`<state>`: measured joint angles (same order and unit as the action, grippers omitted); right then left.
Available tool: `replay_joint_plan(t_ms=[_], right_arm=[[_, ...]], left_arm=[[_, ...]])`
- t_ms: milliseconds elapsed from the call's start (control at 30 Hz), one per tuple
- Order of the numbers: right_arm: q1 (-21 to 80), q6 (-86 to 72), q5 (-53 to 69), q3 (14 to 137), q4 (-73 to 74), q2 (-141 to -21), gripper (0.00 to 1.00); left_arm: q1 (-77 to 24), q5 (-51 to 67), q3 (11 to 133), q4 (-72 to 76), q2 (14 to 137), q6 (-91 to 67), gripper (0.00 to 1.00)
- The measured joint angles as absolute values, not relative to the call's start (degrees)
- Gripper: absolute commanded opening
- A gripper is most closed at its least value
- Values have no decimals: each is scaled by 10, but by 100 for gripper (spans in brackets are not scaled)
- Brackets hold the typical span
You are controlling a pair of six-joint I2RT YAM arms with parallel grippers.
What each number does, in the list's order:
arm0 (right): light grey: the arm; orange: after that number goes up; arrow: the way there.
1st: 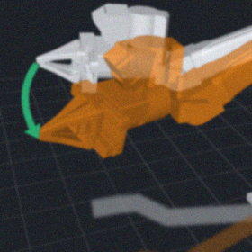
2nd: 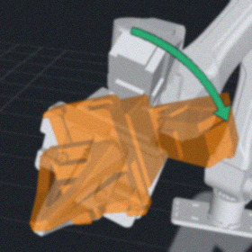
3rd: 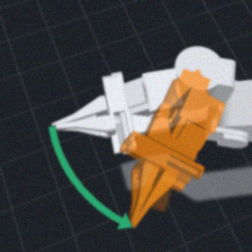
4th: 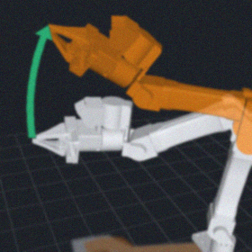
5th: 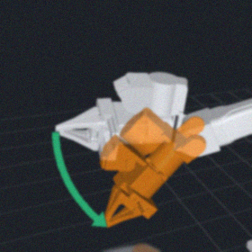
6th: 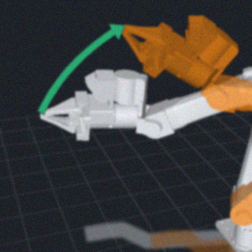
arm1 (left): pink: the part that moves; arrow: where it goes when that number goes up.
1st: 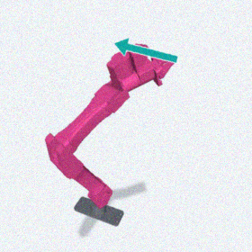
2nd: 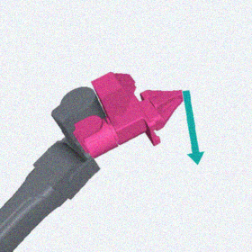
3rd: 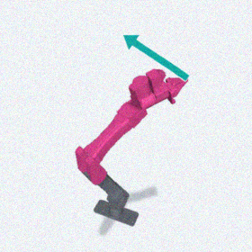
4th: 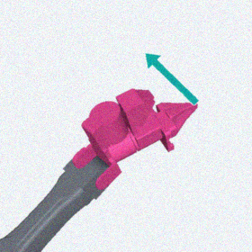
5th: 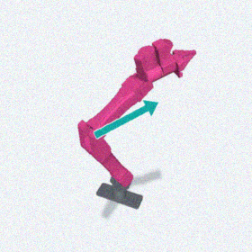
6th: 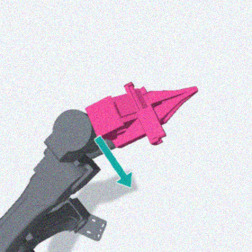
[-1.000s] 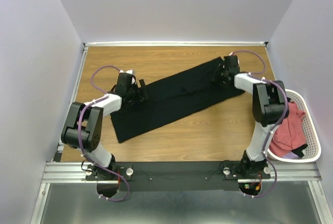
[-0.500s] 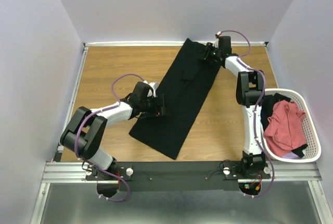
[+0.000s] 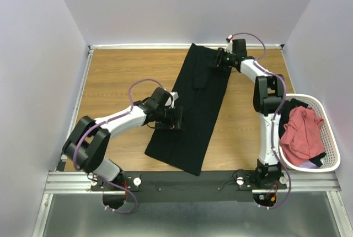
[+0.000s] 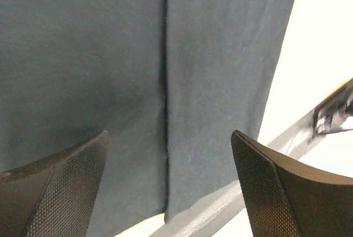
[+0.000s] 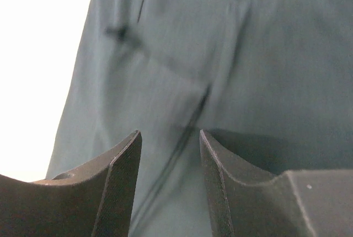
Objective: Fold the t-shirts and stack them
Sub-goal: Fold the tshirt
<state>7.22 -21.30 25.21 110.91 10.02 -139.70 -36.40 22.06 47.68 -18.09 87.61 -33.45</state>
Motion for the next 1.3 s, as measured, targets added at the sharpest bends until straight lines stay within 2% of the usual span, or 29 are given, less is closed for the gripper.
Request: replay_joint_plan(t_ms=[233,333,467,600,733,1067,1300], right_arm=[[78,-208,225,894,120,-1133,55],[102,-225,216,812,108,-1020,55],[147,-262,206,717,85,-962,54],[170,-302,207,676,60,-985,53],[167,-329,207,675,23,-1025,51],[156,-325,216,763,-13,-1188,51],[127,-268,244,842,-3,-1257,51]], left_arm=[[-359,67,573,-246,748,-335,98],[-337,2,573,-246,692,-328,98],[-257,-45,529,-237,641,-306,98],[-189,-86,486,-232,612,-276,98],[-173,-118,463,-222,593,-255,98],[-151,-126,436,-176,589,-229,98],[-131,-89,436,-158,603,-215,98]])
